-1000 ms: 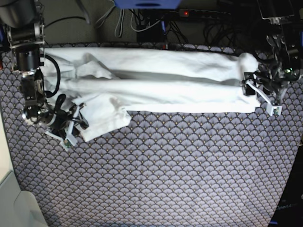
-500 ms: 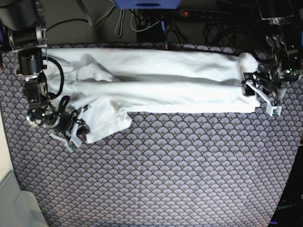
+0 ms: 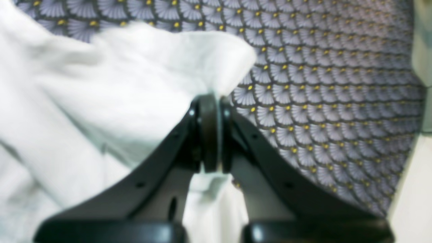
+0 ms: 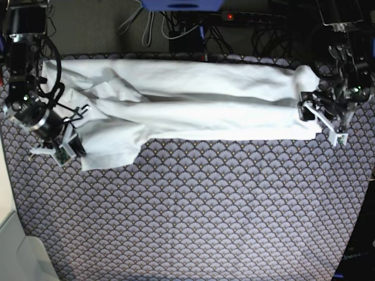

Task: Fold the T-shirt properly
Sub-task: 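Grasp the sleeve with the right gripper and tuck it onto the fold, then grip both ends of the white strip with left and right grippers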

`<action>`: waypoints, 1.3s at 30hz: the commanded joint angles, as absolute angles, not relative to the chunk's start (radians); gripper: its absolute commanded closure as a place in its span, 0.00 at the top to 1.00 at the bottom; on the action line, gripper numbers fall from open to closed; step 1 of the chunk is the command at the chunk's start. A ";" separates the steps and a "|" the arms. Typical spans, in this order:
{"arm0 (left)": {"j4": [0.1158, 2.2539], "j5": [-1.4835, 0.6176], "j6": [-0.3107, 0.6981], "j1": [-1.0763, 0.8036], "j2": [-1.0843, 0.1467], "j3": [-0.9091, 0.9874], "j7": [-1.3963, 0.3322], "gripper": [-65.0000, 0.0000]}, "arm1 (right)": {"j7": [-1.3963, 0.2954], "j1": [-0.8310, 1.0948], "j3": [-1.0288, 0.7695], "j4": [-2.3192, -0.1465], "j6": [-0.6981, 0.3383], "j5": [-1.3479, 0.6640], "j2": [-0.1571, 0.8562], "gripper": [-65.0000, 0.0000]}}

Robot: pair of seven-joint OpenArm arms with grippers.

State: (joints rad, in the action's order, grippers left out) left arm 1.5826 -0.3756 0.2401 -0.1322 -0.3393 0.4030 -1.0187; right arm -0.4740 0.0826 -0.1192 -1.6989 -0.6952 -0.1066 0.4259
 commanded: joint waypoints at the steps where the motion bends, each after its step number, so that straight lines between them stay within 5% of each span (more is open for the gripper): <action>1: 1.595 -0.380 0.243 -0.107 -0.357 0.409 -1.003 0.71 | -0.453 0.105 -0.143 -1.753 -0.698 -0.122 0.438 0.00; 16: 1.534 -0.380 0.246 -0.079 -0.358 0.409 -1.003 0.71 | -0.449 0.435 -0.278 -1.905 -0.698 -0.125 0.418 0.00; 30: 1.543 -0.383 0.246 -0.091 -0.363 0.337 -1.003 0.71 | -0.455 0.467 -0.272 -1.896 -0.698 -0.122 0.338 0.01; 39: 1.544 -0.386 0.246 -0.104 -0.364 0.338 -1.003 0.71 | -0.455 0.456 -0.275 -1.770 -0.698 -0.122 0.349 0.31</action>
State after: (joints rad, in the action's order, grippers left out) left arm 1.5257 -0.3790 0.2436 -0.1131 -0.3489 0.3321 -1.0134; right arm -0.4744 0.4606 -0.2676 -1.7546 -0.7025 -0.1131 0.3332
